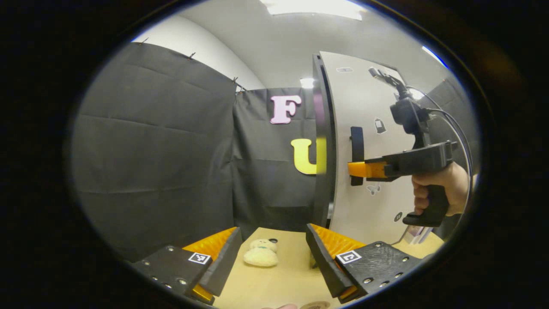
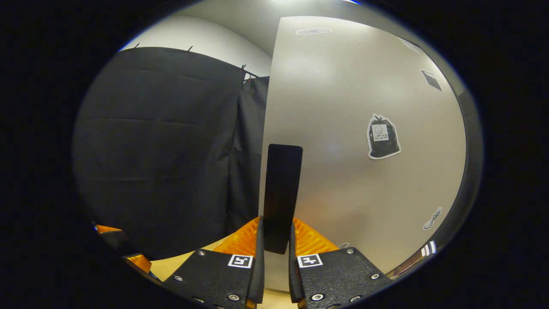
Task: Open the cabinet door with the right hand, grasp the bottle in the cabinet with the left hand and place it on the coaster, then close the cabinet door with the right hand.
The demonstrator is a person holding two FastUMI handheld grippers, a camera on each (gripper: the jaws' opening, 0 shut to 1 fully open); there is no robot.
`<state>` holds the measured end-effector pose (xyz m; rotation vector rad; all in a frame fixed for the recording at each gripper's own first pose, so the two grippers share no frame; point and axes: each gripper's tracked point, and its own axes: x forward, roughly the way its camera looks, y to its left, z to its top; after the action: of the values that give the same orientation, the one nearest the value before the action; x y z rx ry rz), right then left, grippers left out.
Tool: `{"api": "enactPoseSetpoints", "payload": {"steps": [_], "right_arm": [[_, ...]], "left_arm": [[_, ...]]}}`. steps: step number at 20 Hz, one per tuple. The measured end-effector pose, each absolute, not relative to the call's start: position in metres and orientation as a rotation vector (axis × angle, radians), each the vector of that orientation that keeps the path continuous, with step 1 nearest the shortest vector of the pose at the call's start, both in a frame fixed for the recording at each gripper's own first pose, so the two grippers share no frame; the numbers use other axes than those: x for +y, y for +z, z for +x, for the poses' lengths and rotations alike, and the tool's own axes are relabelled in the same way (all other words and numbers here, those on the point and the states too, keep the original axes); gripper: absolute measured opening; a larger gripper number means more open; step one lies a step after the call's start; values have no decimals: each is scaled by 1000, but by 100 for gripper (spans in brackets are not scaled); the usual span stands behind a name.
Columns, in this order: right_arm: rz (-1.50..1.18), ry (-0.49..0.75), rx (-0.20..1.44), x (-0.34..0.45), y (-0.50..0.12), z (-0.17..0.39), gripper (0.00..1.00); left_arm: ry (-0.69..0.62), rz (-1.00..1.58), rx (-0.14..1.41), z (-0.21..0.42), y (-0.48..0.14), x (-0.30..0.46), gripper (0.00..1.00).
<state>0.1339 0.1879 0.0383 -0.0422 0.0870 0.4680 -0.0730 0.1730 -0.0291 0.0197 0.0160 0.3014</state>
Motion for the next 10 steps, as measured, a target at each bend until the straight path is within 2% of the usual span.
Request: {"api": "enactPoseSetpoints", "payload": {"steps": [4,10], "right_arm": [[-19,509,112,180,35,138,24],[13,603,113,172,36,135,23]], "left_arm": [[311,-9,34,-96,-35,161,89],[400,37,15,-128,-11,145,90]]}}
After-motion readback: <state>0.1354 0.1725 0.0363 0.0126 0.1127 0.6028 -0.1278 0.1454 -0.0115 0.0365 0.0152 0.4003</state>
